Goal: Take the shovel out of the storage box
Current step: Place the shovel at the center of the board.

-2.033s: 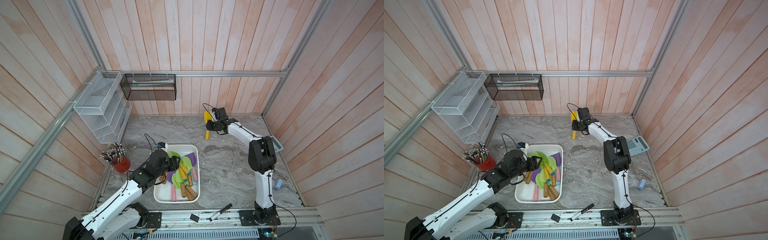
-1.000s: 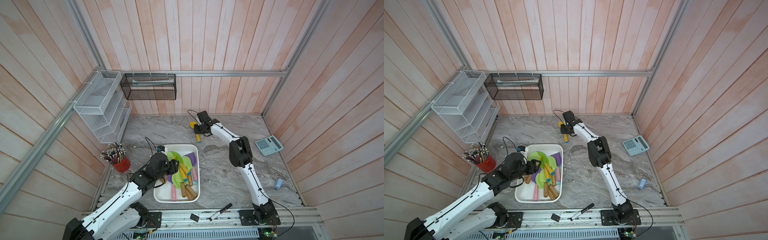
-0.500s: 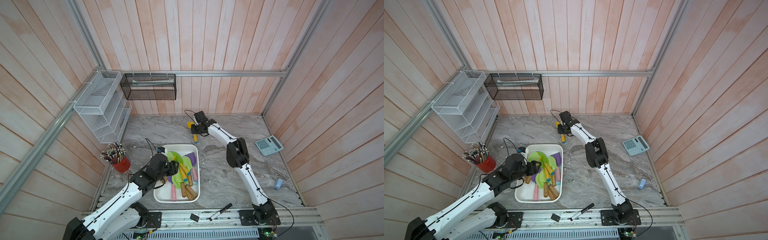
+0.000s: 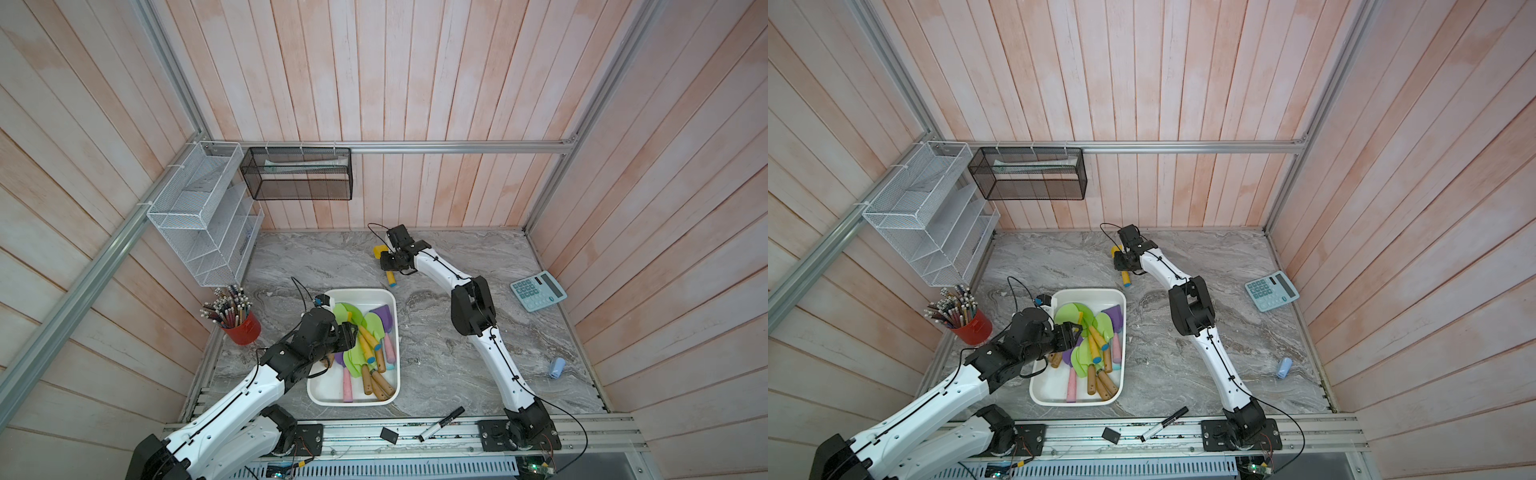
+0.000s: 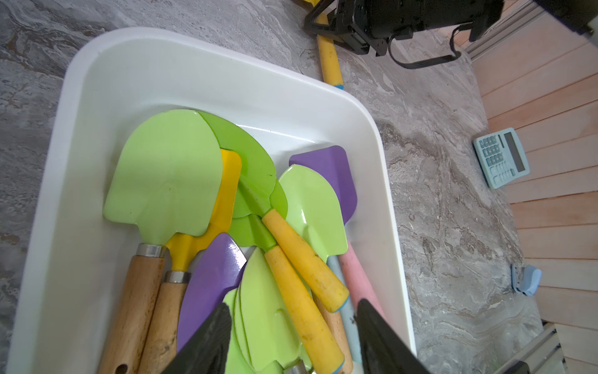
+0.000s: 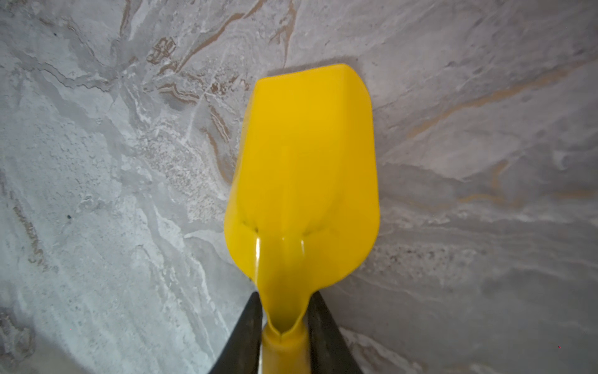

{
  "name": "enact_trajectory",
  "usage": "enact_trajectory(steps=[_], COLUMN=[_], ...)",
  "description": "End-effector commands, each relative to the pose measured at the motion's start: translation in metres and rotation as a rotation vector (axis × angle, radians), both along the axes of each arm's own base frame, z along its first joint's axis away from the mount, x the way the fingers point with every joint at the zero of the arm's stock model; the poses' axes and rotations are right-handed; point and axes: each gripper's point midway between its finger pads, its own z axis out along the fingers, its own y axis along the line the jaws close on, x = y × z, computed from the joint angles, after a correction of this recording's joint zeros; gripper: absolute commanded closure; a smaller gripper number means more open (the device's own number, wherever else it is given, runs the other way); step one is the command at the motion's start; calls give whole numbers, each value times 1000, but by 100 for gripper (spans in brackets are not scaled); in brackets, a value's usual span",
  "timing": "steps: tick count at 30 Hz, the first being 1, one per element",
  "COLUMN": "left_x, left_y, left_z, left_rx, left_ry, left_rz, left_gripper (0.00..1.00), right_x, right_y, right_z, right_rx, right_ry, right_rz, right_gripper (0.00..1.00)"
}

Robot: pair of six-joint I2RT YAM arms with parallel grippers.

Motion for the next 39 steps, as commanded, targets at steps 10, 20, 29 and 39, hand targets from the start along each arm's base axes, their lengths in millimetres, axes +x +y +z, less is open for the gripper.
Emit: enact_trajectory(steps=[10,20,29,39], left_x=[-6,-9,-10,4], left_y=[6,13,-14,-34], left_z=[-14,-24,-33,-34], left_rx=[28,78,91,8], left_ry=[46,78,93,112], left_rz=[19,47,4,66], left_gripper=[36,36,39,40], right_x=[-16,-21,-70,-137], right_y=[17,-27,-72,-105], right_z=[17,50,83,93], right_rx=[25,-26,7,68], right_ry=[6,-39,-123,-152], right_rz=[45,27,-19,-22], right_gripper=[65,50,49,51])
